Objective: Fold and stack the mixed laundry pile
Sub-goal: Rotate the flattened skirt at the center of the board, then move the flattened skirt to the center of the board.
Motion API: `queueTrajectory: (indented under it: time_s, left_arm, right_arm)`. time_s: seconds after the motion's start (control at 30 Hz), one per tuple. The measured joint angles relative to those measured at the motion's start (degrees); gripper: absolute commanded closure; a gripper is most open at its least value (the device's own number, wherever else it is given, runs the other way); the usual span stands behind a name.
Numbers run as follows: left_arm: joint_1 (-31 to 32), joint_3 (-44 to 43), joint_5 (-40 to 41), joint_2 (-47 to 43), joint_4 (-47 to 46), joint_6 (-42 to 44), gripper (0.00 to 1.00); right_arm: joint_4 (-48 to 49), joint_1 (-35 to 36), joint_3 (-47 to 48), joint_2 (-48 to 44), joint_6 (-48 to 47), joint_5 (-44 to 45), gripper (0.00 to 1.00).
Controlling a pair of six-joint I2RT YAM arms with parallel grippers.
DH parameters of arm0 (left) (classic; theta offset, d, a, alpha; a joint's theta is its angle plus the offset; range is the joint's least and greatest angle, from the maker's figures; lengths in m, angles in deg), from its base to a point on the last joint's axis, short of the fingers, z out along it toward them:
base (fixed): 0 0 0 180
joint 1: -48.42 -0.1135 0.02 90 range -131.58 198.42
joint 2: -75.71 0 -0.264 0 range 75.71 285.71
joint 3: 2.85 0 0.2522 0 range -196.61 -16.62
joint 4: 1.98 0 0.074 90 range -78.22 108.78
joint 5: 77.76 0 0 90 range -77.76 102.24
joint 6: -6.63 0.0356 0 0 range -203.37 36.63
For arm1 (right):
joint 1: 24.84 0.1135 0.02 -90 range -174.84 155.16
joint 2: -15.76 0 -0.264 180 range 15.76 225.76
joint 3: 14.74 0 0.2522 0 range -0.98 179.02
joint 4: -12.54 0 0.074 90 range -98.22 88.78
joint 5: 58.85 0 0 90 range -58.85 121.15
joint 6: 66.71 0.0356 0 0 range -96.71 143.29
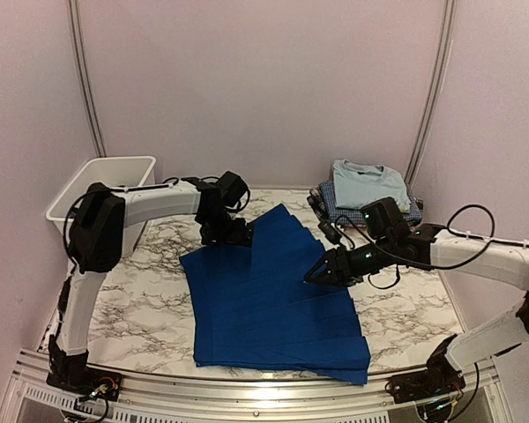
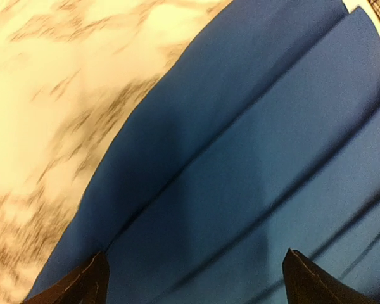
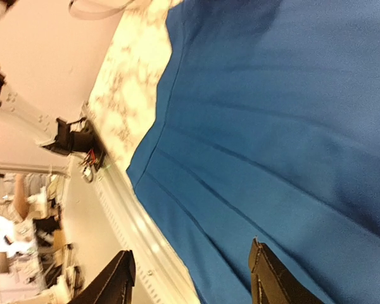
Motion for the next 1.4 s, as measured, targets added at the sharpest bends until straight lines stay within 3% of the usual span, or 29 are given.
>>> queueTrajectory:
  time_s: [0.13, 0.27, 0.4, 0.47, 0.7, 1.03, 1.23, 1.4]
  left_arm:
    - [0.13, 15.58, -0.22, -14.21, -2.43, -0.2, 0.01]
    - [0.44, 28.41, -2.45, -27.3, -6.29, -0.57, 0.01]
    - [0.35, 34.29, -2.89, -29.99, -9.2, 0.37, 0.05]
    - [-0.96, 35.41, -3.52, -29.62, -9.55, 1.57, 0.13]
    - [-10.14, 27.5, -8.09, -21.99, -10.05, 9.6, 0.2]
    - [-9.38, 10.25, -15.54, -3.78, -7.96, 20.37, 0.23]
    - [-9.62, 8.37, -15.37, -1.84, -6.8, 22.43, 0.27]
    - [-12.26, 12.17, -15.43, -4.07, -6.73, 23.23, 0.31]
  right_arm:
    - [-5.07, -1.66, -0.2, -6.25, -4.87, 4.13, 0.41]
    - [-7.63, -1.66, -0.07, -3.98, -9.44, 6.99, 0.42]
    - [-10.75, -1.66, 5.03, 4.68, -13.03, 9.9, 0.42]
    - [-11.3, -1.75, 9.75, 8.44, -14.69, 11.13, 0.44]
    - [-11.65, -3.23, 24.06, 19.91, -20.04, 11.37, 0.47]
    - [-11.93, -5.22, 24.26, 30.29, -19.3, 8.35, 0.5]
    - [-11.37, -5.62, 24.26, 33.99, -18.56, 7.39, 0.51]
    - [-9.57, -6.67, 23.34, 36.0, -18.38, 5.51, 0.53]
